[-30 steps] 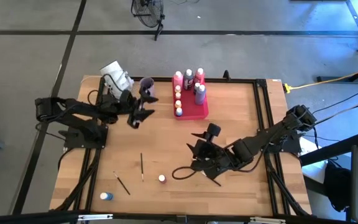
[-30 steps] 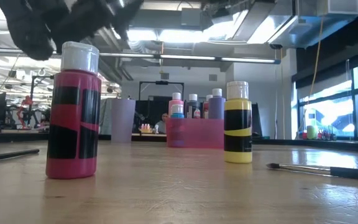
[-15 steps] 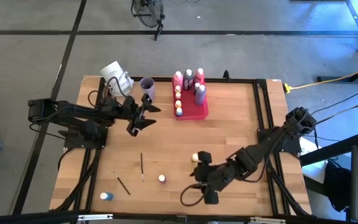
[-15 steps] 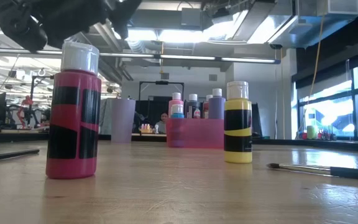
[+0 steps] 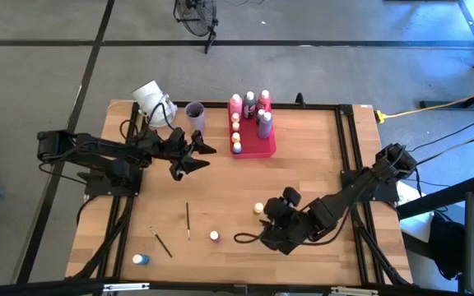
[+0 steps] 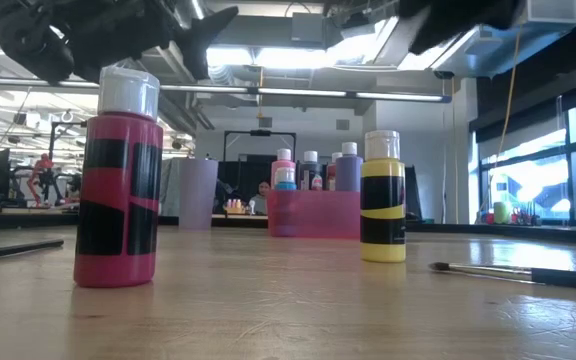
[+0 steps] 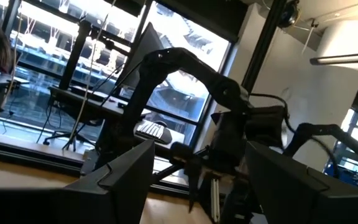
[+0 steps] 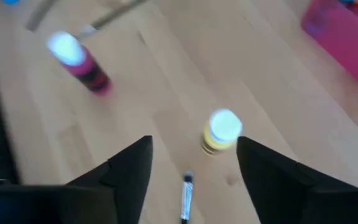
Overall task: Pick & Place Paint Supplies
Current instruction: Put the yellow paint bottle into the red bin
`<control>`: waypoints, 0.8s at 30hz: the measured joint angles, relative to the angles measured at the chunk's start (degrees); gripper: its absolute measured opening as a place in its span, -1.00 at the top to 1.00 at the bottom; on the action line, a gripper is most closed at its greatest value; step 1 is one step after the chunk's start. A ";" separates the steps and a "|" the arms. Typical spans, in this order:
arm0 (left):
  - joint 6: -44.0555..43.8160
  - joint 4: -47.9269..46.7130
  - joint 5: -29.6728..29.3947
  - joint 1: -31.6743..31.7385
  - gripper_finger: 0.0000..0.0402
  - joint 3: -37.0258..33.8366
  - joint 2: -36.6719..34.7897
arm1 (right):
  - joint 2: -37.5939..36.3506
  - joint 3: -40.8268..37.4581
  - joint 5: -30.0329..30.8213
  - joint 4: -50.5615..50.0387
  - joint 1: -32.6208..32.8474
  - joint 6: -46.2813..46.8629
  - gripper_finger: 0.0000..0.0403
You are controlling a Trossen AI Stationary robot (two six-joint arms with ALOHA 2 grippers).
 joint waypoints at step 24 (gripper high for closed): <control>-0.05 -2.62 2.25 -0.11 -0.24 -0.02 0.00 | 10.61 0.00 -7.28 -0.52 -8.26 5.02 -0.67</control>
